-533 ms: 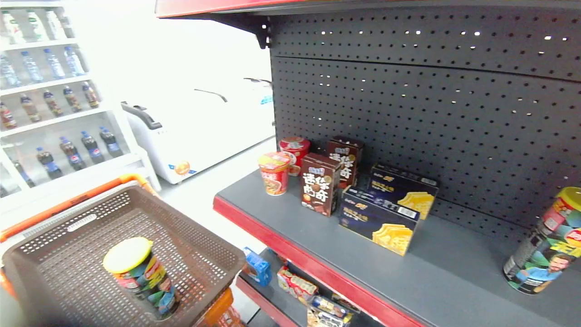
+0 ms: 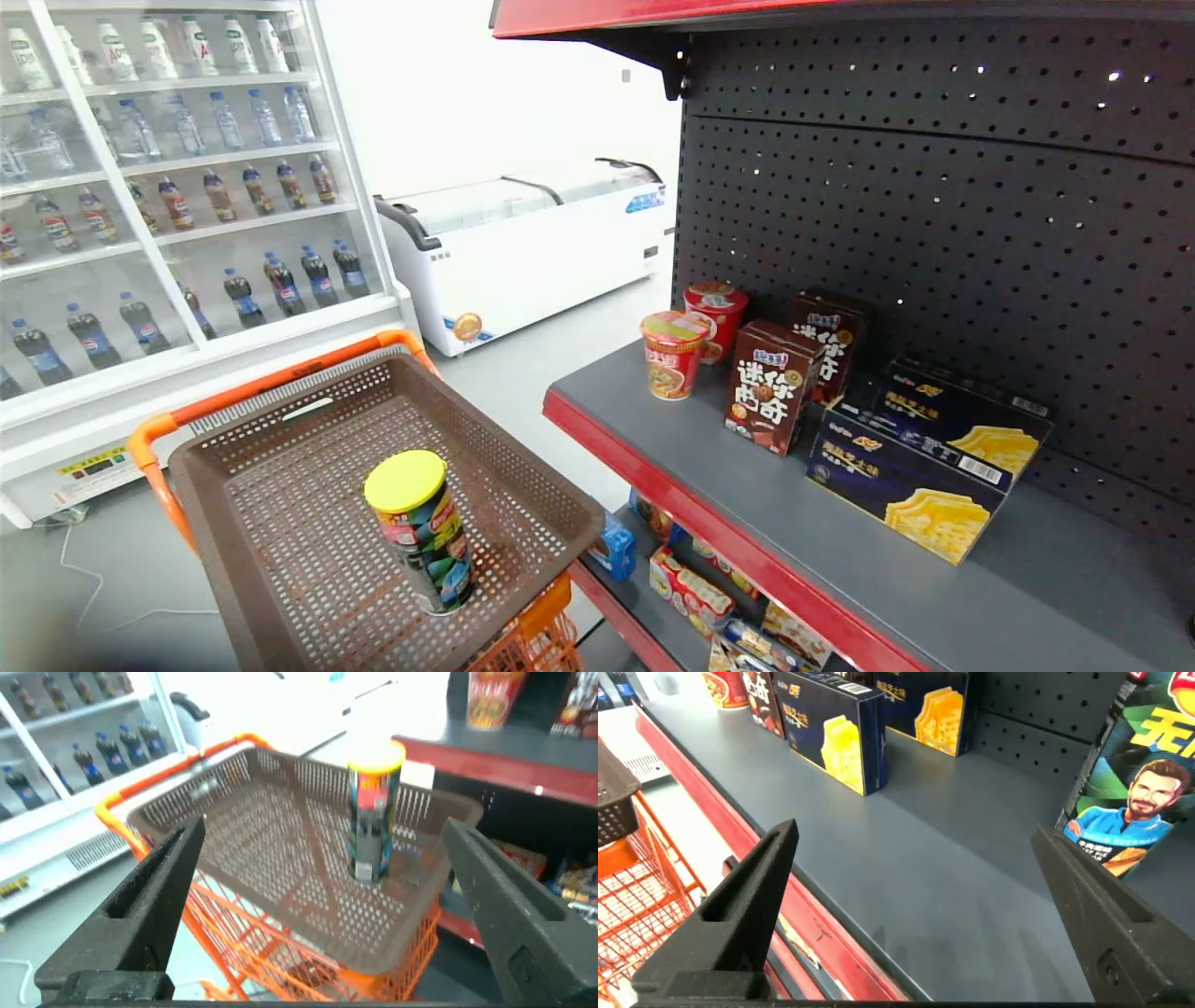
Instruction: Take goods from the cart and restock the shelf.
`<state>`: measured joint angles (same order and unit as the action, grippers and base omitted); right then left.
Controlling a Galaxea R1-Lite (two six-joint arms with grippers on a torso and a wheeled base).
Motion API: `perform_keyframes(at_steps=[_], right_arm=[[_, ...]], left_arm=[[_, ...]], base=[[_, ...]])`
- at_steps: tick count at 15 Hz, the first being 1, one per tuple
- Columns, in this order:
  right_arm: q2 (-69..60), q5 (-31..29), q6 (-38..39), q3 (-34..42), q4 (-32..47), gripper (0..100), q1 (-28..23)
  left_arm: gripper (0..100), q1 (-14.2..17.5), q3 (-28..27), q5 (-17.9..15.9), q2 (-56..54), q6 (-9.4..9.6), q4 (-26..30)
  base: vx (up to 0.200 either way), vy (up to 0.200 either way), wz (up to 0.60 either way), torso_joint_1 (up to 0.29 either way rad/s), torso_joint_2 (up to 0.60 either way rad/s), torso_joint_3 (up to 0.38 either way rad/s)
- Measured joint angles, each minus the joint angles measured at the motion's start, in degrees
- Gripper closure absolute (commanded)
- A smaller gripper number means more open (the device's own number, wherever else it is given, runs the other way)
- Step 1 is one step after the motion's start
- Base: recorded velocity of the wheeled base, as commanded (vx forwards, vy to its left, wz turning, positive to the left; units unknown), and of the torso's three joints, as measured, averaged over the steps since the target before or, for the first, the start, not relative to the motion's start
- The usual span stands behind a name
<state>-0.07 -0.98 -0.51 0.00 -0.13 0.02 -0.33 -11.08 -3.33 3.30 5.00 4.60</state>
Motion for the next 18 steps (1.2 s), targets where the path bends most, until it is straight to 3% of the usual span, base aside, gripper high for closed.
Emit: perform_keyframes(at_steps=[4,6,9,13,15,18], right_arm=[[0.0,0.0,0.0,0.0,0.0,0,0.0],[0.0,0.0,0.0,0.0,0.0,0,0.0],[0.0,0.0,0.0,0.0,0.0,0,0.0],[0.0,0.0,0.0,0.0,0.0,0,0.0],[0.0,0.0,0.0,0.0,0.0,0,0.0],[0.0,0.0,0.0,0.0,0.0,0,0.0]], left_arm=[[0,-0.6,-16.2,-0.9,20.0,0.96,4.4],[0,-1.6,-19.6,-2.9,30.0,1.18,5.6],[0,-4.4,-12.7,-5.2,39.6,1.67,2.9],[0,-9.8,1.2,-6.5,48.1,0.57,-13.9],[0,-10.4,3.4,-6.6,53.6,-1.37,-20.1],[0,-10.6,4.3,-6.6,62.8,-2.40,-30.1]], base=[[0.000,0.000,0.00,0.000,0.00,0.000],[0.000,0.000,0.00,0.000,0.00,0.000],[0.000,0.000,0.00,0.000,0.00,0.000],[0.000,0.000,0.00,0.000,0.00,0.000],[0.000,0.000,0.00,0.000,0.00,0.000],[0.000,0.000,0.00,0.000,0.00,0.000]])
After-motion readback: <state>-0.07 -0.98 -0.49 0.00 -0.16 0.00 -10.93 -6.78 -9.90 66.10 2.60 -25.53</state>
